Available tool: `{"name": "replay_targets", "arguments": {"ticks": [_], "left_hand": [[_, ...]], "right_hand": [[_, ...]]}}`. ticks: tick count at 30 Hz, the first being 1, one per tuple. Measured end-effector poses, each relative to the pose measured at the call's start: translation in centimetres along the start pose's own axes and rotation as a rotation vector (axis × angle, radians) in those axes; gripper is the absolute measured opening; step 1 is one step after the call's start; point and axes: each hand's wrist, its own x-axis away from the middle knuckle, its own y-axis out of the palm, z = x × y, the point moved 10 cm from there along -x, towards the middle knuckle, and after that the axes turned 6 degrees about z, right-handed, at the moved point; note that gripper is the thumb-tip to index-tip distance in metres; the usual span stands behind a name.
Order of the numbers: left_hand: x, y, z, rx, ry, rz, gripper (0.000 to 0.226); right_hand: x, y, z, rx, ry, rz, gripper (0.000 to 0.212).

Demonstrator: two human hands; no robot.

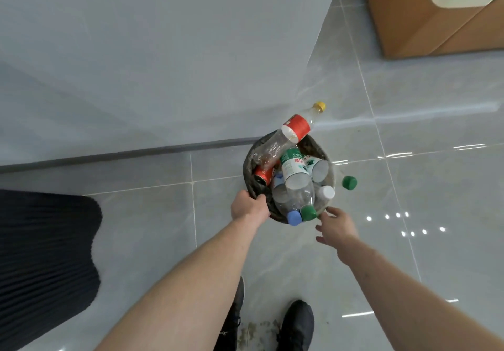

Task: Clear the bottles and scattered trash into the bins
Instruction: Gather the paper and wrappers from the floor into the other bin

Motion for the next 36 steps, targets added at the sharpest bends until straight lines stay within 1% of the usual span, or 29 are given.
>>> {"name": "replay_targets", "arguments": {"ticks": [2,4,6,8,10,12,13,18,22,25,29,32,34,36], "left_hand": [[3.4,-3.9,-0.9,-0.027,-0.011,0.023,0.031],[7.8,-7.7,-1.9,-0.033,-0.013,0.023,0.020],[11.3,-11.0,-4.2,-0.018,-0.033,0.027,0.013],[14.2,-14.0,-7.0,0.008,-0.053,0.027,0.011],[16.9,-16.6,-9.7,0.016,-0.054,0.025,0.012],[18.9,-18.9,-12.7,0.010,-0.057,0.028,0.012],[19.9,-19.9,-14.1,0.007,-0.061,0.027,0.012],[23.1,-24.9,-20.6,-0.023,-0.068,0.022,0.010],[22.8,-28.5,-25.2,-0.062,-0.071,0.013,0.011],[20.2,-30.5,-28.1,-0.121,-0.043,0.005,0.015],[15.6,-33.1,-30.7,-0.172,-0.008,0.066,0.015],[12.5,-34.4,-31.0,-0.186,-0.004,0.113,0.015],[10.5,-35.1,-30.8,-0.197,-0.015,0.134,0.014],[8.4,-36.0,-30.4,-0.207,-0.024,0.165,0.013]], "right_hand": [[3.7,0.4,1.8,-0.070,0.047,-0.043,0.045],[7.4,0.3,3.6,-0.103,0.059,-0.066,0.049],[10.7,0.2,5.7,-0.127,0.059,-0.070,0.051],[14.1,-0.3,7.7,-0.157,0.065,-0.076,0.051],[17.2,-0.8,9.3,-0.197,0.056,-0.102,0.044],[19.8,-1.6,10.2,-0.200,0.031,-0.117,0.030],[20.9,-2.0,11.0,-0.188,0.029,-0.112,0.027],[25.6,-1.9,15.5,-0.094,0.030,-0.155,0.046],[27.5,1.0,19.8,-0.041,0.048,-0.203,0.049],[26.8,3.5,21.7,0.054,-0.018,-0.214,0.054],[23.8,6.3,22.6,0.170,-0.117,-0.145,0.054],[22.1,8.1,20.3,0.362,-0.275,-0.083,0.054],[21.1,10.1,17.9,0.545,-0.419,-0.102,0.057],[20.0,12.7,15.1,0.677,-0.566,-0.136,0.060]]}}
